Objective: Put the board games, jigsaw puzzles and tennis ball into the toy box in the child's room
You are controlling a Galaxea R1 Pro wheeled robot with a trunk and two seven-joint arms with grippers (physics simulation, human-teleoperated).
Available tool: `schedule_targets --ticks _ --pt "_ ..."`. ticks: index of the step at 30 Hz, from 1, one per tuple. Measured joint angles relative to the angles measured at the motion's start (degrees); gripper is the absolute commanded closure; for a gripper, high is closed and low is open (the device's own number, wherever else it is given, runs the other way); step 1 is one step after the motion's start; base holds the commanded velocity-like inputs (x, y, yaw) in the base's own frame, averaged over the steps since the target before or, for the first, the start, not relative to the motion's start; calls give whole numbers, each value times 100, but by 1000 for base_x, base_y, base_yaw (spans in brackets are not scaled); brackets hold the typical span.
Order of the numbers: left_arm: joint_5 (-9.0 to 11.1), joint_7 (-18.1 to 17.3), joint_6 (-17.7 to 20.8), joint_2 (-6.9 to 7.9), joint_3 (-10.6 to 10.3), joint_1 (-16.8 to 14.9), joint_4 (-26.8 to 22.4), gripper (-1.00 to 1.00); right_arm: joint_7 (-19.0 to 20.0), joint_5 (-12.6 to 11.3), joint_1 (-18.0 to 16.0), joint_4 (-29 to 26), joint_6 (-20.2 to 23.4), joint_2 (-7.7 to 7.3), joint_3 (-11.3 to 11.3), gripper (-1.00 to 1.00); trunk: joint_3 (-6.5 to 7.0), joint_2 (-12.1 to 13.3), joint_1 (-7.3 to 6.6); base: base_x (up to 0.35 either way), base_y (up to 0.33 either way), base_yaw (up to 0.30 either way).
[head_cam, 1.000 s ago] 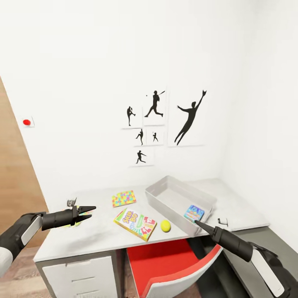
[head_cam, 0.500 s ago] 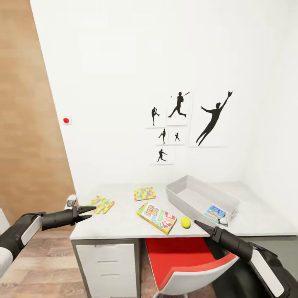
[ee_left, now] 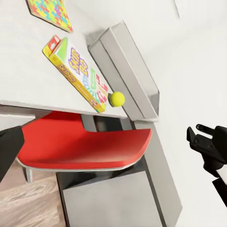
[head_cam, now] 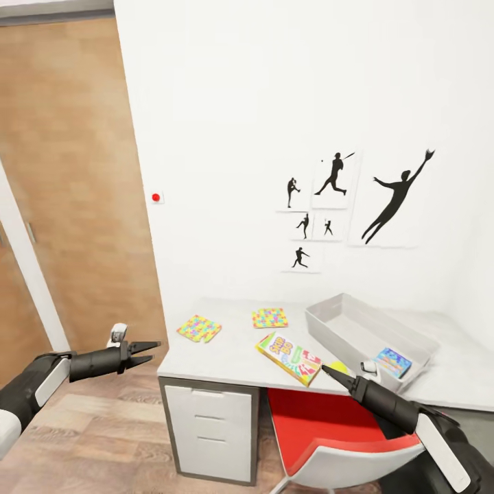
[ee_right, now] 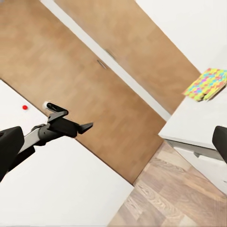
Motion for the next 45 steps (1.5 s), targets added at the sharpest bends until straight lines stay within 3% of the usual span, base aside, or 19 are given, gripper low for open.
schedule_targets --ticks 31,45 --pt "3 14 14 0 4 0 2 -100 -389 103 0 -9 11 22 16 -100 0 0 0 -1 0 288" --pt "1 31 14 0 10 0 22 -100 -590 191 0 -8 18 204 15 -100 0 0 0 0 0 288"
